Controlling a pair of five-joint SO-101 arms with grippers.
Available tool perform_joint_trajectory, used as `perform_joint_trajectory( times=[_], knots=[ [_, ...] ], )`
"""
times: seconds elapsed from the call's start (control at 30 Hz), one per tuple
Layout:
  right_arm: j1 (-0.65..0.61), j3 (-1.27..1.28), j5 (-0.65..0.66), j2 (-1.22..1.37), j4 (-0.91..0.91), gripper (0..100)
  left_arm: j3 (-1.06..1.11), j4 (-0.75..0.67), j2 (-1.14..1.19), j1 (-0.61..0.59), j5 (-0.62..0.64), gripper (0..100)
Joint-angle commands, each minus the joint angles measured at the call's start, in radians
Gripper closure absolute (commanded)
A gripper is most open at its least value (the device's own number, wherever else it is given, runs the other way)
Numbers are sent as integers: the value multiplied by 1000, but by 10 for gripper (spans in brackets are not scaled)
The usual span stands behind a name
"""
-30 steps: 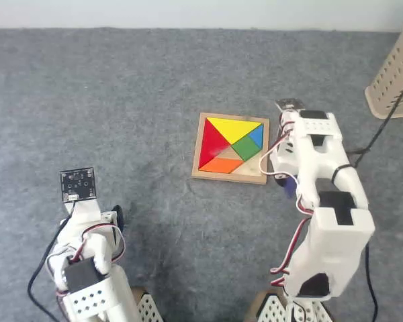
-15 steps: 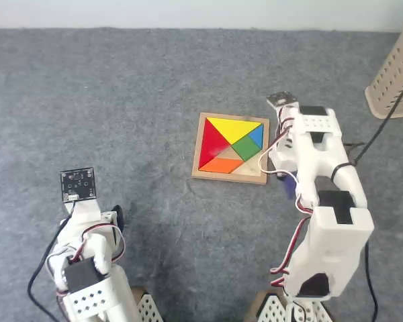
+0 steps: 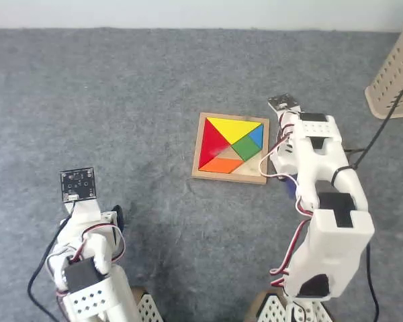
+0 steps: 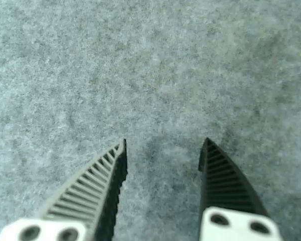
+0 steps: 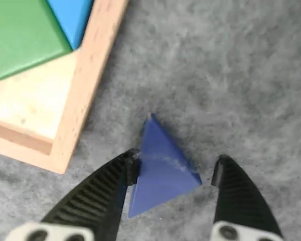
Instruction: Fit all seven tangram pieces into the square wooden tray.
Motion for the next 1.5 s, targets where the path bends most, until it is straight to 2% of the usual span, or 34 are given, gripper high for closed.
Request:
perform_joint_trajectory(
  times=[0.0, 0.3, 0.4, 0.5, 0.83, 1.07, 1.2, 1.47],
  knots=[
    [-15, 20, 3, -15, -1, 786, -19, 3, -12, 0, 9, 775],
    [-15, 17, -196, -16, 81, 790, -19, 3, -12, 0, 9, 775],
    [-8, 15, -244, -24, 82, 846, -19, 3, -12, 0, 9, 775],
    [-7, -2, -259, -25, 82, 890, -19, 3, -12, 0, 9, 775],
    [-8, -6, -261, -33, 91, 886, -19, 3, -12, 0, 9, 775],
    [-16, 2, -308, -286, 171, 887, -19, 3, -12, 0, 9, 775],
    [-68, -5, -327, -394, 202, 887, -19, 3, -12, 0, 9, 775],
    [-214, -124, -552, -288, 194, 883, -19, 3, -12, 0, 9, 775]
  ],
)
